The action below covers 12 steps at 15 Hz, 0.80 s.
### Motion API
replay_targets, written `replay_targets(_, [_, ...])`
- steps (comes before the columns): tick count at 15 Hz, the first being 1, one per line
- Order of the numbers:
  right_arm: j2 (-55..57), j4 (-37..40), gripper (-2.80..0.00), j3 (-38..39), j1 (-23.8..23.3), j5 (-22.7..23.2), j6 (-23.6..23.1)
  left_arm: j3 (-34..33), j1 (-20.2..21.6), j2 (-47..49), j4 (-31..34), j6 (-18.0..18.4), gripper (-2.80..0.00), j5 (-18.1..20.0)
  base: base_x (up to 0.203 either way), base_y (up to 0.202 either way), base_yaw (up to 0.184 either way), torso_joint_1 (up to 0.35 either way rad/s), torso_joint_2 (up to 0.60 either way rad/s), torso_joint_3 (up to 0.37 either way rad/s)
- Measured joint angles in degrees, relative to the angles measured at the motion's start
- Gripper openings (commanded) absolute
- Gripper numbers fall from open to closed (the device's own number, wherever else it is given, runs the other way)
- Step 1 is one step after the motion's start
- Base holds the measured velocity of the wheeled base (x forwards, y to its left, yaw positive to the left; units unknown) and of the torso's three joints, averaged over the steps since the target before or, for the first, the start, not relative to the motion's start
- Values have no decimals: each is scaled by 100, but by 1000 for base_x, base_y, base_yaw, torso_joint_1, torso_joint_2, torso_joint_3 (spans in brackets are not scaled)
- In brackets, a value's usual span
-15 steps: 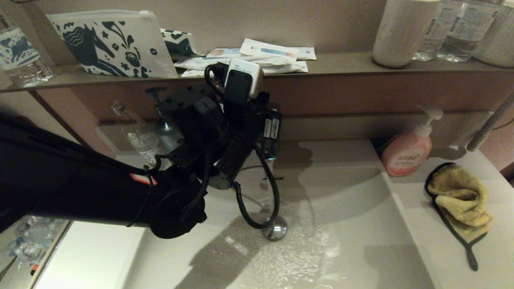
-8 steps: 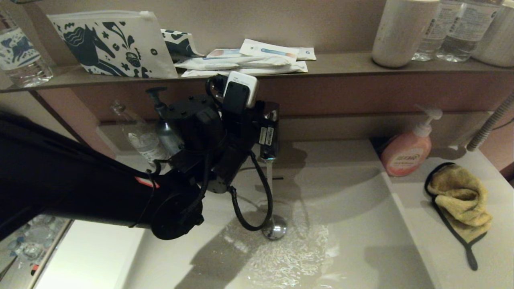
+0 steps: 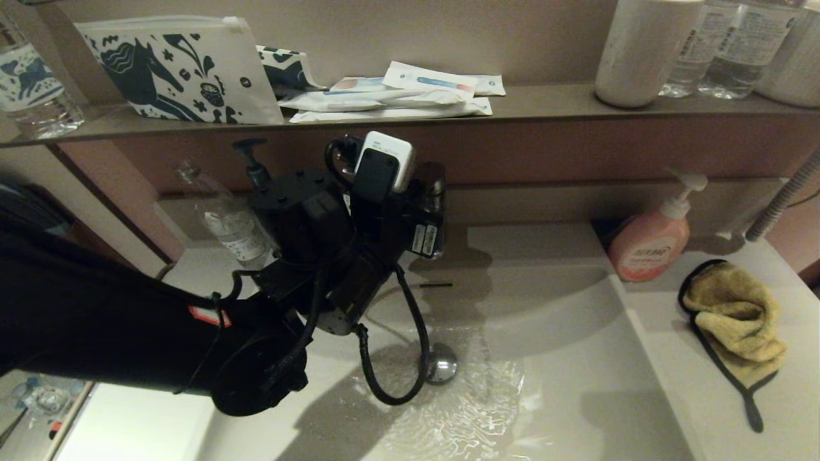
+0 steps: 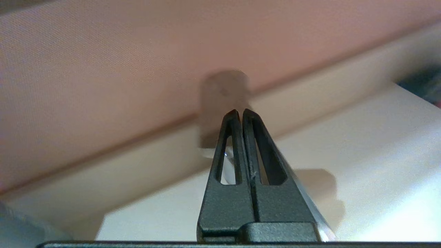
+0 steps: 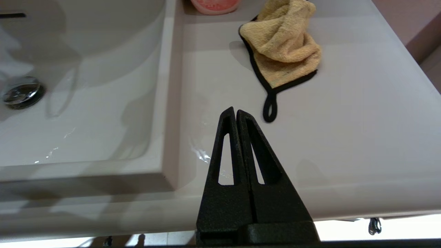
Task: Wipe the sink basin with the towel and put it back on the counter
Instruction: Turn off the faucet, then pick up the cloth
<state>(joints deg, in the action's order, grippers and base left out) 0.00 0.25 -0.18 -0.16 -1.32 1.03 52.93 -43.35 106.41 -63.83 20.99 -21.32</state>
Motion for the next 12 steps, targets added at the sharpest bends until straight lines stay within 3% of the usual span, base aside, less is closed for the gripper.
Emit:
replay_targets(7, [0,0,-280,0,0,0,0,-1687,-10,-1315,-91,-40,-280,-10,0,0,0,0,0,0])
replay_targets(12, [0,2,-280,0,0,0,0,-3011,470,-2462,-93,-60,-280,17,0,0,0,0,0,0])
